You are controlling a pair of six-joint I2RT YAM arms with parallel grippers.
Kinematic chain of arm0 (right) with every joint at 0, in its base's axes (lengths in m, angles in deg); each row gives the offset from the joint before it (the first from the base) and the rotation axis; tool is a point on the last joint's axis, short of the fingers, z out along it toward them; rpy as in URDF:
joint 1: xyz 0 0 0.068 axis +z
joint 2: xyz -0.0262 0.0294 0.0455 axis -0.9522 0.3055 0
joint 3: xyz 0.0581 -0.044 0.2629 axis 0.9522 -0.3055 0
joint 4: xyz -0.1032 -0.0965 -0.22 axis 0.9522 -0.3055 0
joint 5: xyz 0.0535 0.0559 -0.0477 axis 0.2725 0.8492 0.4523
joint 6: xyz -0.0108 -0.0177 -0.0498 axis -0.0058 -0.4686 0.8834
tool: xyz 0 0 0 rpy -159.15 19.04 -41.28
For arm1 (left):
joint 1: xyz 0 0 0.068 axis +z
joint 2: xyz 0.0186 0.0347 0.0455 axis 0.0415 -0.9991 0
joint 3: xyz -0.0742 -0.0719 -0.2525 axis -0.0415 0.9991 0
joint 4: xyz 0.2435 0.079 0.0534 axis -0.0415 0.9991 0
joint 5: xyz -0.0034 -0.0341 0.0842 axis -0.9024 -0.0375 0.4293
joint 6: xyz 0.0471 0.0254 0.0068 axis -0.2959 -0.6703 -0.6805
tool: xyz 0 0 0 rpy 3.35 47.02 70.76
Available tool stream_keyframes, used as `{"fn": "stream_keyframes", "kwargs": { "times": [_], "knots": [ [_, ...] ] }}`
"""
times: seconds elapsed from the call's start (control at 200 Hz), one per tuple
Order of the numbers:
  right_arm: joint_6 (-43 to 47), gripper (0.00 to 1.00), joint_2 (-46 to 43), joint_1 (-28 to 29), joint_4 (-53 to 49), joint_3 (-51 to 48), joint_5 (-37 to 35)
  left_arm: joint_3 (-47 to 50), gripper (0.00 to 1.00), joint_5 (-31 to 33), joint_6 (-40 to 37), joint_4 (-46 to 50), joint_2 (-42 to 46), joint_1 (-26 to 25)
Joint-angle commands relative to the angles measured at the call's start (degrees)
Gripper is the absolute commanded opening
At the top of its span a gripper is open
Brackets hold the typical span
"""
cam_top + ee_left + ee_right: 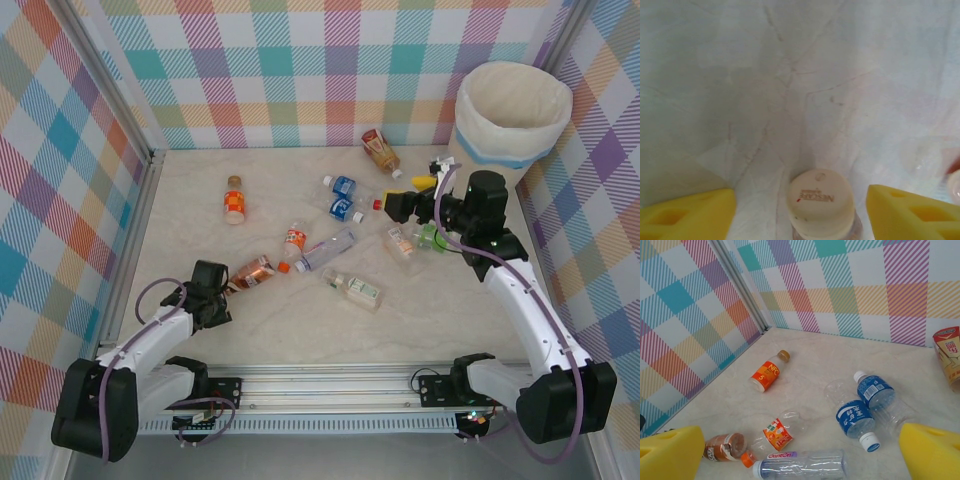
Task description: Put the plastic bottles in the bin
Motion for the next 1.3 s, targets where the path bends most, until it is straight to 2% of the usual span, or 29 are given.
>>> {"fn": "stream_keyframes", "kwargs": {
  "times": [0.0, 0.14, 0.36, 0.51, 0.655, 0.675, 0.7, 0.77, 0.815, 0.845, 0.91, 0.98, 1.07, 1.175, 1.3],
  "knots": [
    [-2.0, 1.00, -0.1, 0.6, 1.0, -0.9, 1.2, 2.2, 0.61, 0.0, -0.1, -11.7, -4.6, 2.4],
    [-2.2, 1.00, -0.7, 0.7, 1.0, -1.3, 0.9, 1.7, 0.51, -2.7, -3.1, -16.8, -9.7, 3.7],
    [-3.2, 1.00, -1.6, 1.2, 0.3, -2.4, 0.7, 1.5, 0.33, -5.7, -2.7, -21.5, -15.3, 4.0],
    [-3.4, 1.00, -1.5, 1.5, 0.0, -2.9, -0.1, 1.5, 0.28, -5.0, -3.6, -20.3, -13.7, 4.1],
    [-4.1, 1.00, -0.5, 1.9, 0.9, -3.0, -0.4, 2.1, 0.25, -3.1, -5.0, -15.6, -8.2, 4.2],
    [-4.3, 1.00, -0.3, 1.9, 1.0, -2.9, -0.4, 2.4, 0.27, -3.1, -5.4, -15.4, -7.4, 4.3],
    [-4.5, 1.00, -0.1, 2.0, 1.1, -2.8, -0.3, 2.6, 0.35, -3.0, -6.0, -14.8, -5.9, 4.3],
    [-5.0, 1.00, 0.4, 2.5, 1.1, -2.4, -0.2, 2.1, 0.82, -2.6, -8.9, -10.3, -1.2, 4.3],
    [-5.0, 1.00, 0.5, 2.7, 0.8, -2.2, -0.1, 1.0, 0.99, -1.5, -14.0, -6.9, 2.1, 4.5],
    [-5.1, 1.00, 0.6, 3.0, 0.5, -2.1, -0.2, 0.0, 1.00, -0.6, -19.0, -5.1, 4.4, 4.5],
    [-4.9, 1.00, 0.1, 3.2, -0.3, -2.1, -0.6, -2.7, 1.00, -0.1, -36.3, -3.5, 8.8, 4.7],
    [-4.2, 1.00, -0.6, 3.3, -1.3, -2.5, -1.5, -5.9, 1.00, -4.1, -56.0, -1.1, 12.2, 4.6],
    [-3.2, 1.00, -1.2, 3.4, -2.5, -3.0, -2.4, -10.6, 1.00, -8.8, -74.1, 4.3, 12.0, 4.6],
    [-2.9, 1.00, -1.2, 3.5, -2.9, -3.1, -2.4, -14.0, 1.00, -12.1, -83.8, 10.2, 6.9, 4.4],
    [-3.7, 1.00, -1.2, 3.4, -2.7, -3.2, -2.2, -12.4, 1.00, -11.7, -83.3, 7.1, 3.5, 1.4]
  ]
}}
